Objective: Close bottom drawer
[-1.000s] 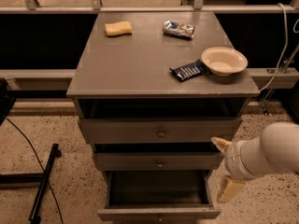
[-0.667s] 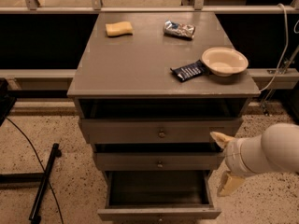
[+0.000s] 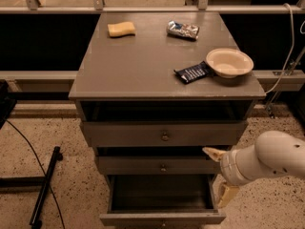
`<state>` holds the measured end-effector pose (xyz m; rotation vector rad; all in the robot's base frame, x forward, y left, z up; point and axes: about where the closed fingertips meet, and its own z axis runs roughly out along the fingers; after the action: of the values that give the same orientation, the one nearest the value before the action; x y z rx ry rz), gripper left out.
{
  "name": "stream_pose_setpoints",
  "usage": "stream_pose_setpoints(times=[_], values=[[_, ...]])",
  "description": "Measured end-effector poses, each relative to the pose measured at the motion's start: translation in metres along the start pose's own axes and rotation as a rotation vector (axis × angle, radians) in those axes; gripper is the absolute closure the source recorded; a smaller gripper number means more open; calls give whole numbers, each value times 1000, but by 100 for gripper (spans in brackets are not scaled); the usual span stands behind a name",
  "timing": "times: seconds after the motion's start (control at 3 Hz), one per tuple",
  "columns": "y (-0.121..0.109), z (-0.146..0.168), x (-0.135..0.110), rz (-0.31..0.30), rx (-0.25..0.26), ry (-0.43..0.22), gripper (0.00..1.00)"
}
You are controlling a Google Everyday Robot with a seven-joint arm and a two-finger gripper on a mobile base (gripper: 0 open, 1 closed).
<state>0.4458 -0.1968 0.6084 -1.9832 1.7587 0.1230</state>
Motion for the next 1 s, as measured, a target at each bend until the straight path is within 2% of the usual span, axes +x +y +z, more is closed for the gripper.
stream_pose_setpoints(times=[0.33,0.67,1.0], values=[[21,47,18,-9,20,-154,0],[52,89,46,-45,-17,-284,0],[91,133,57,-115,-187,-364,0]])
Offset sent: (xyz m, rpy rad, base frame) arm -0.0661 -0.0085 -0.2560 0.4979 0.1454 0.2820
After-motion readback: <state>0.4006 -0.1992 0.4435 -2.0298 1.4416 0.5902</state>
